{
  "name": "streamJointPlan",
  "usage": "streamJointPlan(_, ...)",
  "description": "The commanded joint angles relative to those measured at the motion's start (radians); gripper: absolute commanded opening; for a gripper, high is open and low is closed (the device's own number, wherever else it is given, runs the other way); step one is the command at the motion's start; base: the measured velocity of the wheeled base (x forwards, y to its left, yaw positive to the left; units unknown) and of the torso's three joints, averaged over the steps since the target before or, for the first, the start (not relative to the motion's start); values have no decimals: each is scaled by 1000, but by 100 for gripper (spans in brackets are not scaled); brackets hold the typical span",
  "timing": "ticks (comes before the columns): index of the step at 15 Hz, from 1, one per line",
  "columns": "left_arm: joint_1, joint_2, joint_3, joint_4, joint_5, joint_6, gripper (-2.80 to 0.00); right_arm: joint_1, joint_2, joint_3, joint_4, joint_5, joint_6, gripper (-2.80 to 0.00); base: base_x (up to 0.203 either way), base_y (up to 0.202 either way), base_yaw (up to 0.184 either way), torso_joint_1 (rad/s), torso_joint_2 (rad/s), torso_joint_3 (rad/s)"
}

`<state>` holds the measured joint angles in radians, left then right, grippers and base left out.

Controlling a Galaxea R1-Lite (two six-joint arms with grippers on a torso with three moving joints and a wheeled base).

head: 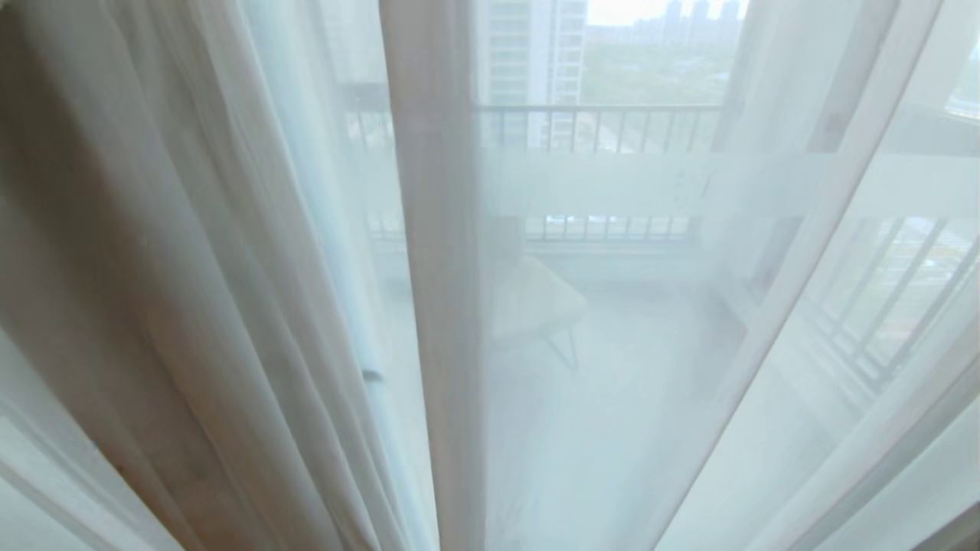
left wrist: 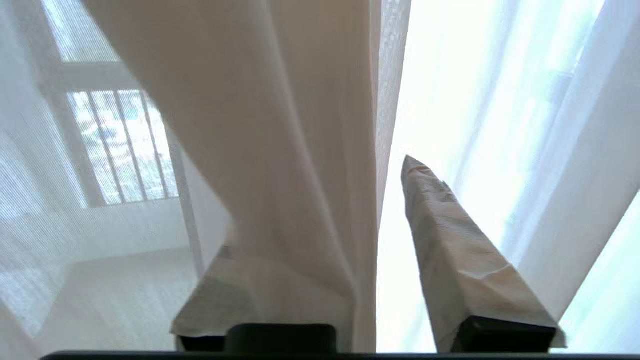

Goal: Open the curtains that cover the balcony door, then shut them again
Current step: Close the inner curtains on both sides

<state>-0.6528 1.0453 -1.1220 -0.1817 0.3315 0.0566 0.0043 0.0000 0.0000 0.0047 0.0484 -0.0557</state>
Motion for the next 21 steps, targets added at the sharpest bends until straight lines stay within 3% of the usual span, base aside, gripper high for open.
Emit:
streamJointPlan(1, 1, -45, 36, 10, 3, 0, 0, 0, 0, 0, 0, 1, -1, -280, 0, 0, 0, 0, 0, 0)
streamJointPlan(8, 1, -232, 212, 12, 2, -4, 0, 0, 0, 0, 0, 1, -1, -280, 0, 0, 0, 0, 0, 0)
streamJointPlan(10, 2, -309, 266, 32, 32, -3, 0, 0, 0, 0, 0, 1, -1, -280, 0, 0, 0, 0, 0, 0)
streamJointPlan(21, 32, -763, 360, 451, 58, -3, 0, 0, 0, 0, 0, 1, -1, -280, 0, 0, 0, 0, 0, 0)
